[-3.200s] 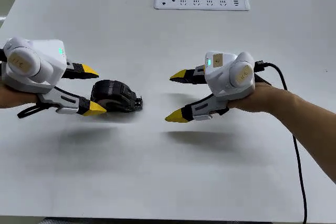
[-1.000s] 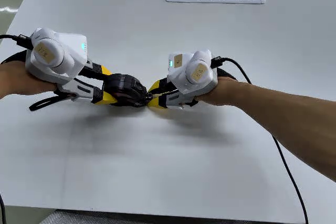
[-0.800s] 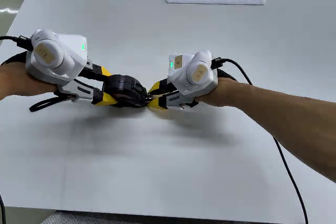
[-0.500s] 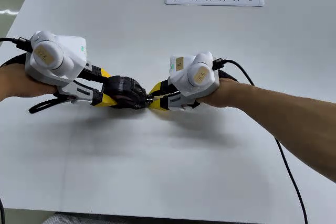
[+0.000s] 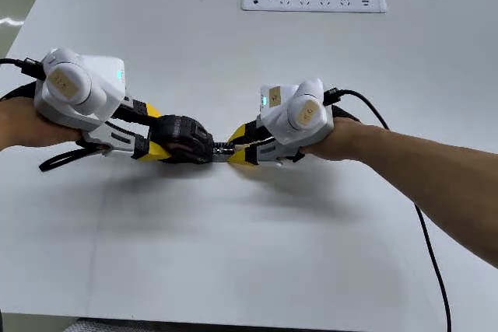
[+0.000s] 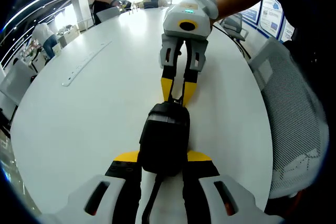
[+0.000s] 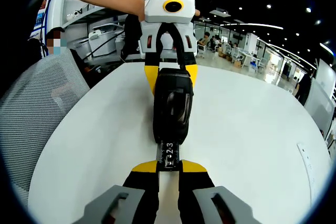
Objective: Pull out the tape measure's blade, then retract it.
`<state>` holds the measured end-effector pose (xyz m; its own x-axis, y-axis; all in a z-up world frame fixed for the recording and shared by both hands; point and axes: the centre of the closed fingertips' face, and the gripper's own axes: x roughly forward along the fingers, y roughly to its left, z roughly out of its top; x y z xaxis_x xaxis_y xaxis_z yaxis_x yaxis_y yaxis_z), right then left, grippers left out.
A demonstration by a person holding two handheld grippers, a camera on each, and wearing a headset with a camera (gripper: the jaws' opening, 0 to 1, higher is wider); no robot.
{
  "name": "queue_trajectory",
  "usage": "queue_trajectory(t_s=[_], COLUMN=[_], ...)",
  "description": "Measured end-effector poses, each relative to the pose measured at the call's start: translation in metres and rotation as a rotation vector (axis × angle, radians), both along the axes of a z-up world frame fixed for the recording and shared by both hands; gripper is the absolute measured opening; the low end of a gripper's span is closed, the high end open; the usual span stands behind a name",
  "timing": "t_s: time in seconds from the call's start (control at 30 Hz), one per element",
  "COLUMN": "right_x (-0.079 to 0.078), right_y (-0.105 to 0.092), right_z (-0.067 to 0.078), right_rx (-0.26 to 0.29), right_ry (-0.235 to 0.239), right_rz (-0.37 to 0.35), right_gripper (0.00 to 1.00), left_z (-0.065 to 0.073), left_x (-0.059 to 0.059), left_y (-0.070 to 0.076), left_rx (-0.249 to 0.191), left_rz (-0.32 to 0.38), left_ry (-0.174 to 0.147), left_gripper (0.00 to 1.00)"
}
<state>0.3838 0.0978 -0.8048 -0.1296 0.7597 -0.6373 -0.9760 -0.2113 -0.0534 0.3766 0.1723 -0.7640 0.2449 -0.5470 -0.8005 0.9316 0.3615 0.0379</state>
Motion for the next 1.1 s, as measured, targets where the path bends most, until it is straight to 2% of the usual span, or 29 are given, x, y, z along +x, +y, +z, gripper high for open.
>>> queue_trajectory(t_s=[1.1], right_x=[0.006], right_y=[-0.027], right_z=[0.001], right_rx=[-0.017], right_ry=[-0.005], right_rz=[-0.019], right_gripper=[0.1], left_z=[-0.001], left_x=[0.002], left_y=[-0.001], left_rx=[-0.005], left_rz=[0.003], left_ry=[0.009], left_gripper=[0.24])
